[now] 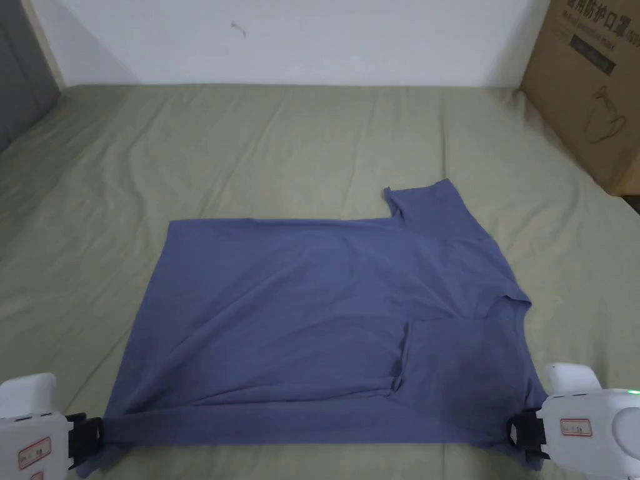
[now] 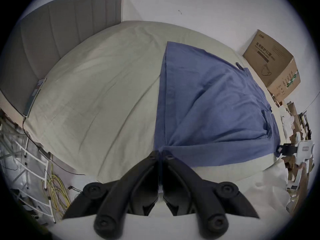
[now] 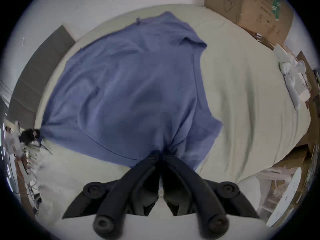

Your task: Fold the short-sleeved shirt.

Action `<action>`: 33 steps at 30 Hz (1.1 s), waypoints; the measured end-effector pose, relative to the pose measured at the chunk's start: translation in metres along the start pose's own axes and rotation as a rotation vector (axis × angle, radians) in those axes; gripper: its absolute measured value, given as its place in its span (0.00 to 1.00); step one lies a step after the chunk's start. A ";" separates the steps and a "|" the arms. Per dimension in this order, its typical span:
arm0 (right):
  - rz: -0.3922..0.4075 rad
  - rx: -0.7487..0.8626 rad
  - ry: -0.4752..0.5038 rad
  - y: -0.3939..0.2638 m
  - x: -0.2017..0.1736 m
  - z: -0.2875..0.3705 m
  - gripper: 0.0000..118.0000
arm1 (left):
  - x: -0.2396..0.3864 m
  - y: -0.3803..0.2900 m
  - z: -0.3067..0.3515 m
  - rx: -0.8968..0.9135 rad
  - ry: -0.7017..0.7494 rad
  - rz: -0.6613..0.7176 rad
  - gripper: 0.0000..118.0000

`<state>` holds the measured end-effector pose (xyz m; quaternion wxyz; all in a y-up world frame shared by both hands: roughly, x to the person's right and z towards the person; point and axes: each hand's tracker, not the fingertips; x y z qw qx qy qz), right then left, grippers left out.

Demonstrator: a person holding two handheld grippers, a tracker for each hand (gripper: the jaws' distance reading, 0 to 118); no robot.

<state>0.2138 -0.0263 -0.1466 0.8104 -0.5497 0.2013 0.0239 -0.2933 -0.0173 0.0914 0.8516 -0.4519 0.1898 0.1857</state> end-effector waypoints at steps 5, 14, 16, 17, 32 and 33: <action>-0.007 0.072 0.012 0.007 -0.003 0.035 0.00 | 0.008 0.013 0.015 0.036 0.027 -0.040 0.02; -0.056 0.122 0.041 0.080 0.002 0.036 0.00 | 0.033 0.099 0.007 0.112 0.057 -0.183 0.02; -0.032 0.106 0.032 0.101 0.002 0.024 0.00 | 0.039 0.121 -0.008 0.108 0.058 -0.223 0.02; -0.024 0.098 0.021 0.109 0.002 0.018 0.00 | 0.042 0.130 -0.018 0.091 0.064 -0.245 0.02; 0.006 0.075 -0.095 0.126 0.013 -0.001 0.60 | 0.030 0.129 -0.043 0.057 0.111 -0.203 0.85; 0.007 0.083 -0.100 0.118 0.013 0.005 0.60 | 0.027 0.121 -0.035 0.068 0.076 -0.181 0.84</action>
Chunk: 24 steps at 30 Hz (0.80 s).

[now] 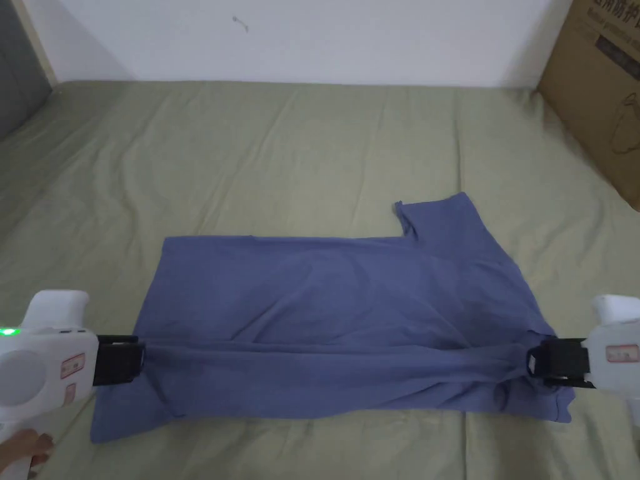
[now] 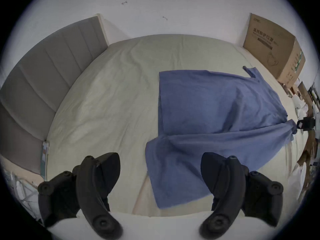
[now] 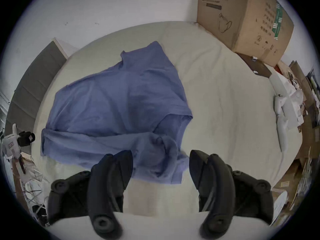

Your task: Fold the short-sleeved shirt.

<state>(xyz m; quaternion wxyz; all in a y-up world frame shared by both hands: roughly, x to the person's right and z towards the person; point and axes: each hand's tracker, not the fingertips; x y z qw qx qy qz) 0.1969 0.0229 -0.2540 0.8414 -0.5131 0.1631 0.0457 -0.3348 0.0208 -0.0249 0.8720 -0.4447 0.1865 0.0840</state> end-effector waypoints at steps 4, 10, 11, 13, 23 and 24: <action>-0.021 0.036 -0.012 -0.037 0.002 0.020 0.19 | -0.004 -0.036 0.025 -0.008 -0.061 0.080 0.11; -0.065 -0.003 0.026 -0.087 -0.009 0.012 0.00 | -0.004 -0.081 0.022 -0.036 -0.073 0.168 0.00; -0.086 0.004 0.032 -0.089 -0.008 0.009 0.00 | -0.004 -0.081 0.019 -0.052 -0.064 0.170 0.00; -0.141 -0.004 0.092 -0.089 -0.005 0.009 0.00 | -0.003 -0.079 0.014 -0.041 -0.033 0.182 0.13; -0.116 0.028 0.077 -0.087 -0.012 0.015 0.00 | 0.001 -0.066 -0.033 -0.092 -0.096 0.276 0.04; -0.112 0.025 0.074 -0.087 -0.013 0.013 0.00 | 0.005 -0.069 -0.041 -0.142 -0.080 0.283 0.04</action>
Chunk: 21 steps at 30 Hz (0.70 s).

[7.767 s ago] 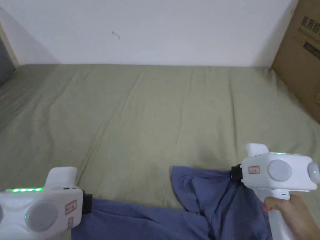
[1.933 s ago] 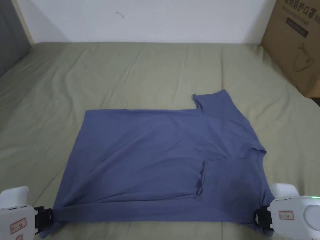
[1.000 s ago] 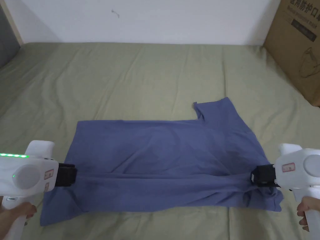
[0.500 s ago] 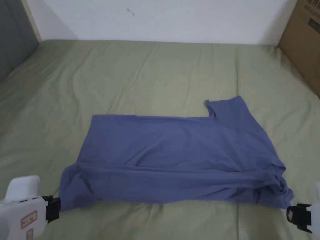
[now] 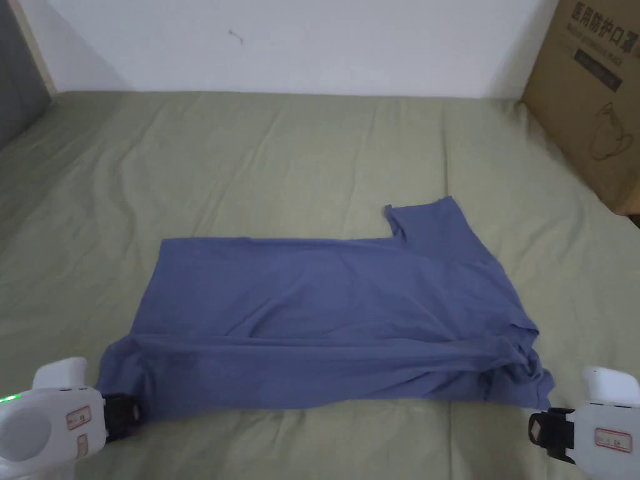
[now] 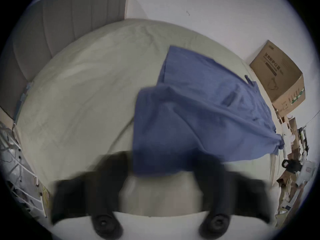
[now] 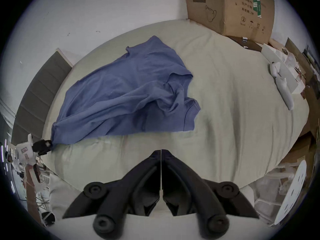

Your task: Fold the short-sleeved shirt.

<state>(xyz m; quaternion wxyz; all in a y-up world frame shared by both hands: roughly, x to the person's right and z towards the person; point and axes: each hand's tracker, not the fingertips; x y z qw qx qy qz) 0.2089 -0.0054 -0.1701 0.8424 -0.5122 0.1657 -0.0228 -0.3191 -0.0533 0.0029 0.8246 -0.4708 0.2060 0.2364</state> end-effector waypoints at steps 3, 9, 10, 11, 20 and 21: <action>-0.011 0.003 -0.009 0.000 0.000 -0.003 0.00 | -0.001 -0.001 0.005 0.044 0.028 0.003 0.04; -0.024 0.055 -0.052 0.029 0.012 -0.026 0.68 | -0.001 0.006 0.017 0.032 -0.002 -0.023 0.04; -0.024 0.065 -0.060 0.034 0.015 -0.033 0.71 | 0.000 0.007 0.019 0.036 -0.001 -0.029 0.04; -0.029 0.064 -0.073 0.039 0.019 -0.043 0.71 | 0.000 0.008 0.021 0.039 -0.002 -0.031 0.04; -0.004 -0.022 -0.111 0.049 0.007 -0.068 0.07 | 0.008 0.012 0.029 0.035 0.012 -0.093 0.04; 0.018 -0.019 -0.130 0.052 0.005 -0.067 0.07 | 0.009 0.013 0.031 0.040 0.013 -0.102 0.04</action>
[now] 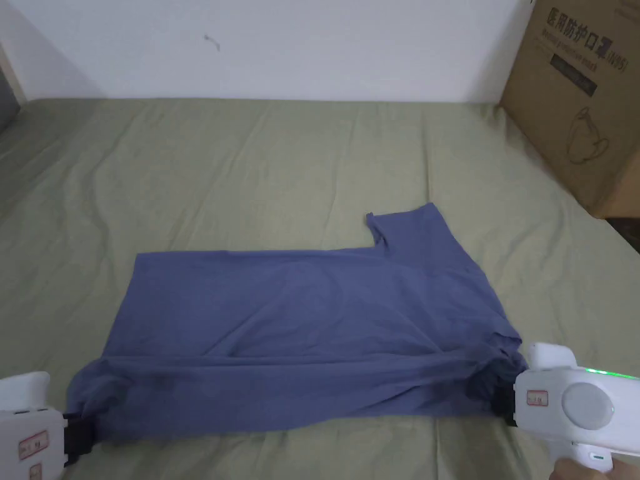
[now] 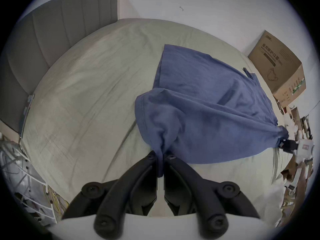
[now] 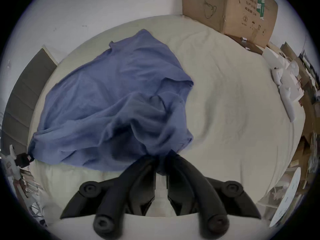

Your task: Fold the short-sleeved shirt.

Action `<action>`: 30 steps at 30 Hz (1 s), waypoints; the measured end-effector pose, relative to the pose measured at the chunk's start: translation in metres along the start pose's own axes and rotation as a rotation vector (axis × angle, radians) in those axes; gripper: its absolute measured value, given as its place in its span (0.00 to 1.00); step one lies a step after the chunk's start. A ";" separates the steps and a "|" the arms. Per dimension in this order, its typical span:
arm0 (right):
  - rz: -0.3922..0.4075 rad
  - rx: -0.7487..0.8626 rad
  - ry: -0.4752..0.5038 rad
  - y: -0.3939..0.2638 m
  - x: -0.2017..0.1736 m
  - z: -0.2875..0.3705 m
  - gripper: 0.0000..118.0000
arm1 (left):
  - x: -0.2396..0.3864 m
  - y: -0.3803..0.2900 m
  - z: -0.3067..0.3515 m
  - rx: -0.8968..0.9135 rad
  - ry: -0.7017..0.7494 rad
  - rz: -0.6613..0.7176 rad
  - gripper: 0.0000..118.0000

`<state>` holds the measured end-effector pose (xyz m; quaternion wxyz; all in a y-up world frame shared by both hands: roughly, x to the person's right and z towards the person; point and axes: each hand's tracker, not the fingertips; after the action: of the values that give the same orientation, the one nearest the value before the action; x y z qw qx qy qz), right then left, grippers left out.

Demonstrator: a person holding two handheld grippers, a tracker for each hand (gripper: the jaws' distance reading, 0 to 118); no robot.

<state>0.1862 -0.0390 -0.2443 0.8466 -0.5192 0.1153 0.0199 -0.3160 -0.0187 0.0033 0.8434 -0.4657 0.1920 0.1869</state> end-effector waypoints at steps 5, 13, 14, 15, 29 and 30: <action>-0.036 0.047 0.055 0.009 0.003 0.024 0.07 | -0.002 0.007 0.020 0.034 -0.014 -0.024 0.04; 0.010 0.052 0.063 -0.001 0.005 0.050 0.07 | -0.006 0.007 0.034 0.044 -0.011 -0.044 0.04; 0.002 0.051 0.065 -0.004 0.008 0.052 0.07 | -0.007 0.005 0.036 0.041 -0.012 -0.052 0.04; -0.005 0.048 0.070 -0.007 0.011 0.055 0.07 | -0.010 0.002 0.039 0.035 -0.016 -0.054 0.04; -0.047 -0.120 0.065 -0.083 0.041 0.054 0.08 | -0.025 -0.060 0.033 -0.113 0.010 -0.100 0.04; -0.046 -0.112 0.065 -0.084 0.038 0.054 0.13 | -0.024 -0.062 0.031 -0.112 0.016 -0.099 0.07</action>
<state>0.2459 -0.0326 -0.1559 0.8123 -0.5687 0.1293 -0.0098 -0.3011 -0.0265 0.0744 0.8226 -0.5225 0.1650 0.1517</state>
